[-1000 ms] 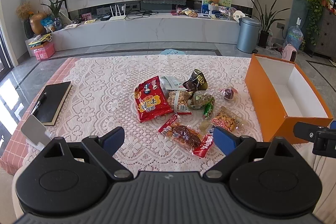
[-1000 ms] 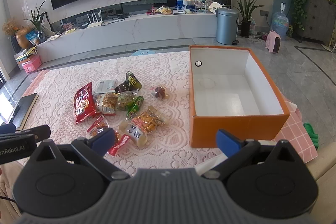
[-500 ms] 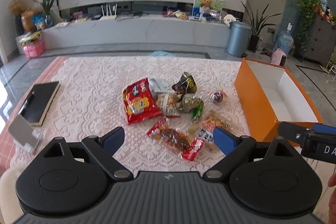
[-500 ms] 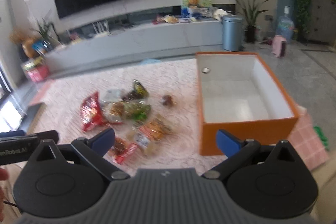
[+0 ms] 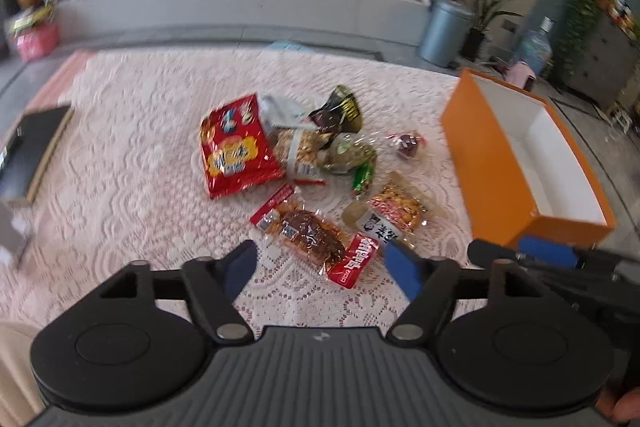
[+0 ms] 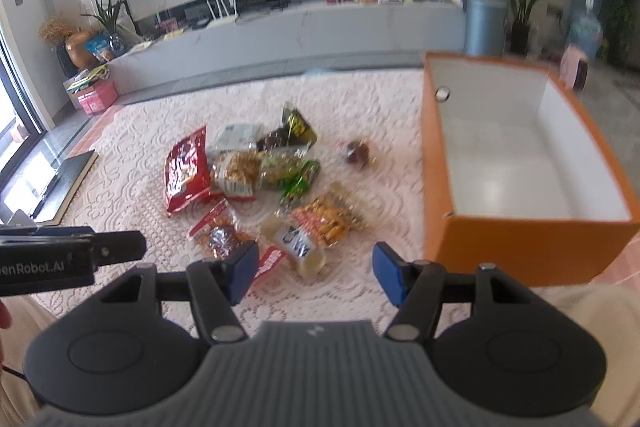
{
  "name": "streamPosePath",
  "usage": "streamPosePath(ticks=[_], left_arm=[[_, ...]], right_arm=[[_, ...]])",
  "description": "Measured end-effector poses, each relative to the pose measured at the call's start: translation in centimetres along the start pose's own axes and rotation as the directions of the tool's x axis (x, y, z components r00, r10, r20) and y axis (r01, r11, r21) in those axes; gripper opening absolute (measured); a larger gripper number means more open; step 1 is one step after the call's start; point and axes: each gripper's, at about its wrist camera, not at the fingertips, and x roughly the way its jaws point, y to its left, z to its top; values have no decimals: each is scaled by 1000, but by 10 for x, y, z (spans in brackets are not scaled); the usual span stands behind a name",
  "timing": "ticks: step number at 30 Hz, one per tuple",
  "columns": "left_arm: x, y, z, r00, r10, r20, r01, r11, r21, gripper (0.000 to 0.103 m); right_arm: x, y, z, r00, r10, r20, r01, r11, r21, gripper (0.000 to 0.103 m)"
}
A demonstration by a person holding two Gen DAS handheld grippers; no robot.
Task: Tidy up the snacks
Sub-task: 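Move left tool to the braised meat pack while right tool moves to the peanut pack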
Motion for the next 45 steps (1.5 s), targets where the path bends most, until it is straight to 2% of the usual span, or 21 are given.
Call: streamPosePath(ticks=[4, 8, 12, 15, 20, 24, 34, 36, 37, 38, 40, 45], left_arm=[[22, 14, 10, 998, -29, -59, 23, 994, -104, 89], [49, 30, 18, 987, -115, -111, 83, 962, -259, 86], [77, 36, 24, 984, -89, -151, 40, 953, -299, 82], [97, 39, 24, 982, -84, -169, 24, 943, -331, 81], [125, 39, 23, 978, -73, -194, 2, 938, -345, 81], [139, 37, 23, 977, -28, -209, -47, 937, -345, 81], [158, 35, 26, 970, 2, -242, -82, 943, -321, 80], [160, 33, 27, 971, 8, -241, -84, 948, -306, 81], [162, 31, 28, 969, 13, -246, -88, 951, -296, 82], [162, 29, 28, 969, 16, -247, -88, 954, -286, 83], [164, 25, 29, 967, 21, -253, -89, 961, -261, 84], [168, 16, 30, 966, 38, -254, -91, 975, -202, 86]], right_arm=[[30, -2, 7, 999, 10, -51, -8, 999, 51, 62], [67, -3, 11, 996, 17, -88, -8, 995, 101, 62], [93, -8, 13, 994, 27, -109, -8, 985, 175, 62], [113, -14, 15, 993, -4, -121, 32, 973, 231, 62], [138, -25, 17, 989, -23, -143, 64, 955, 291, 66], [154, -31, 20, 989, -43, -140, 87, 941, 326, 69], [175, -15, 20, 991, -61, -118, 88, 967, 239, 70], [175, -12, 18, 992, -67, -106, 88, 973, 215, 62], [174, -12, 18, 993, -60, -100, 81, 974, 212, 51], [173, -12, 18, 994, -50, -97, 70, 975, 213, 44], [171, -13, 19, 994, -37, -103, 58, 976, 210, 43], [156, -19, 18, 994, -65, -92, 81, 980, 183, 41]])
